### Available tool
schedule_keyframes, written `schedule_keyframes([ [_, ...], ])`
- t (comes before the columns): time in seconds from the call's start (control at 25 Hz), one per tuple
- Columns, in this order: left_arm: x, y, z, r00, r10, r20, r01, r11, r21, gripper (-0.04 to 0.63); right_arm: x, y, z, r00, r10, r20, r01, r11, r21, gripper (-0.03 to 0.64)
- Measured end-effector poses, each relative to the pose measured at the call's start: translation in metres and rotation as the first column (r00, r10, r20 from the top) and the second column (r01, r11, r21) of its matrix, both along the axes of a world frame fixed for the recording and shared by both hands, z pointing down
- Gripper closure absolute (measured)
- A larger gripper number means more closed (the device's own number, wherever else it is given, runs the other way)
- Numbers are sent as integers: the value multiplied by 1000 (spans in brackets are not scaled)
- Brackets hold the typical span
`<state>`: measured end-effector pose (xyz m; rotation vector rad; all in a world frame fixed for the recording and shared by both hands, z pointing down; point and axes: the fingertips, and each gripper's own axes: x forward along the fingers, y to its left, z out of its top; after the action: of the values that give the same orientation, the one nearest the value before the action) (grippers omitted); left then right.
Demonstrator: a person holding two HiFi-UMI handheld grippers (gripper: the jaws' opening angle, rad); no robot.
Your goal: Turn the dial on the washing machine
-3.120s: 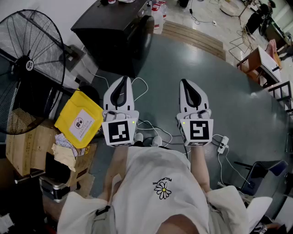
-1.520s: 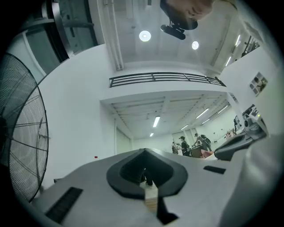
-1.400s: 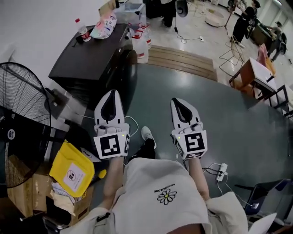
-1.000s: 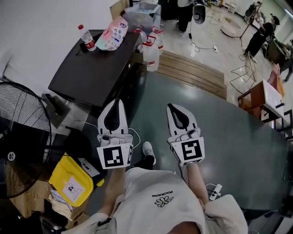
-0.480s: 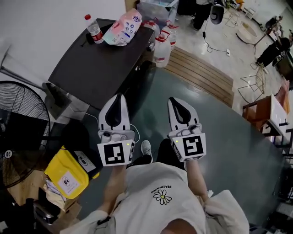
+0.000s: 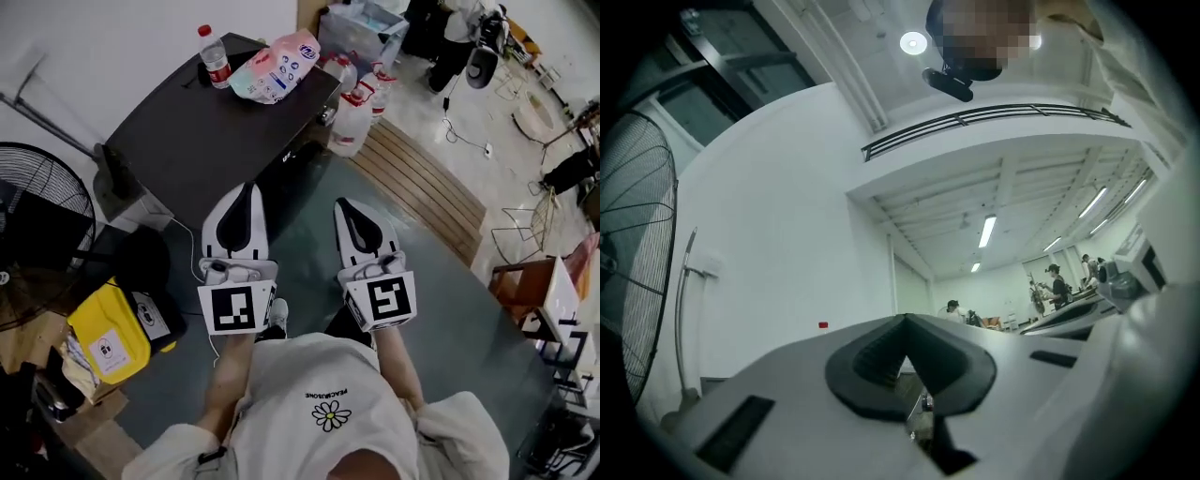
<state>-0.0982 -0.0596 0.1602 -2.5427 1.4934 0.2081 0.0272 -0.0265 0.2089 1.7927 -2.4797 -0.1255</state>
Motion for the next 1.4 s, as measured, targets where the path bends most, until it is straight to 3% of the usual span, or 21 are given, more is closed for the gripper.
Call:
schedule_keyframes([
  [0.32, 49, -20, -4, 993, -121, -3, 121, 993, 5, 597, 46, -39, -12, 994, -111, -21, 111, 994, 14, 614],
  [0.56, 81, -38, 13, 984, -175, 18, 176, 982, -75, 597, 75, -66, -6, 985, -170, -20, 171, 985, 17, 614],
  [0.8, 95, -57, 25, 974, -222, 32, 224, 973, -60, 597, 97, -88, 5, 981, -191, -40, 192, 981, 25, 614],
  [1.0, 106, -62, 36, 972, -233, 37, 236, 966, -105, 597, 112, -99, 13, 981, -191, -23, 191, 982, 4, 614],
  [1.16, 106, -68, 41, 973, -224, 61, 230, 965, -124, 597, 114, -107, 17, 979, -193, -62, 195, 981, 21, 614],
  [1.4, 109, -75, 42, 976, -204, 76, 213, 969, -125, 597, 109, -112, 15, 983, -185, -23, 185, 983, 20, 614],
])
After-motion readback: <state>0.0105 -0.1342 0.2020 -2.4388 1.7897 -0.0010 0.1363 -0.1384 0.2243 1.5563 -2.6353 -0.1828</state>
